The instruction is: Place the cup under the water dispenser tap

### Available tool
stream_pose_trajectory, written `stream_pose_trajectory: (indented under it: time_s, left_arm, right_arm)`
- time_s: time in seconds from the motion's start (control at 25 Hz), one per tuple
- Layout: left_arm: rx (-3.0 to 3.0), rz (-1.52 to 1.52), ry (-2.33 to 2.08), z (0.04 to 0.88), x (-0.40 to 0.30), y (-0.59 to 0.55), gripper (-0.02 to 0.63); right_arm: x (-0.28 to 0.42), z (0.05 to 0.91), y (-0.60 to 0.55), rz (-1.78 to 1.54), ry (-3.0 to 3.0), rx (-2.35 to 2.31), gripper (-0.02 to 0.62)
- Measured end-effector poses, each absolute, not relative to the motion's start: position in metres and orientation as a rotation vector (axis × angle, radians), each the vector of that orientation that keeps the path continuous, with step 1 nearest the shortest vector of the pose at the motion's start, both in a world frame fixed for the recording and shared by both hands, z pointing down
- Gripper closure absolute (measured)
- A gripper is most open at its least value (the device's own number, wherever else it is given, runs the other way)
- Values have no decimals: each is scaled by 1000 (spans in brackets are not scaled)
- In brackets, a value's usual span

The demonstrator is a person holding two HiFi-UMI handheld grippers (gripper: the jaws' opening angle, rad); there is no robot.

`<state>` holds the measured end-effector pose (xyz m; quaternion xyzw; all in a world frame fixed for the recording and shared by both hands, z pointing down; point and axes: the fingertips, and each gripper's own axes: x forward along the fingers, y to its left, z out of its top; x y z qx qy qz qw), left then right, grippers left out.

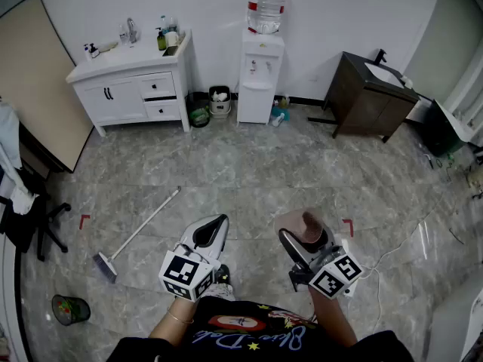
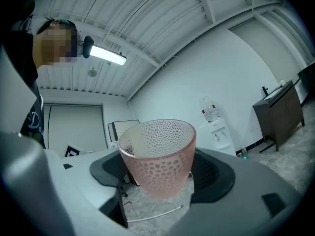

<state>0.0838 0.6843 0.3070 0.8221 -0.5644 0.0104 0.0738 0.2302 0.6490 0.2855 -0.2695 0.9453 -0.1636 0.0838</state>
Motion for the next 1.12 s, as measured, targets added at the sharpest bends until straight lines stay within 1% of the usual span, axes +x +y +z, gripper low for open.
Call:
stream_pose_trajectory:
  time_s: [0.16, 0.24, 0.36, 0.48, 0.64, 0.84, 1.0, 1.12]
  left_arm:
    - [2466, 19, -1658, 298, 42, 608, 614]
    - [2495, 10, -1646, 290, 29, 567, 614]
    - [2534, 5, -1623, 289, 17, 511, 614]
    - [2513, 42, -1596, 308, 4, 454, 614]
    - [2503, 112, -1609, 324, -23, 354, 614]
    - [2496, 109, -1713, 297, -63, 207, 614]
    - [2501, 92, -1723, 289, -77, 102, 614]
    - [2494, 130, -1650, 312, -85, 46, 614]
  right_arm:
    - [178, 255, 577, -415, 2828, -796, 244]
    - [162, 252, 542, -422, 2812, -809, 244]
    - [151, 268, 492, -470, 2819, -863, 244]
    - [148, 293, 432, -515, 2817, -924, 242]
    - [135, 302, 325, -526, 2751, -928, 244]
    - [129, 299, 185, -475, 2779, -951, 242]
    - [94, 277, 78, -420, 2760, -869, 244]
    - [61, 292, 9, -456, 2746, -891, 244]
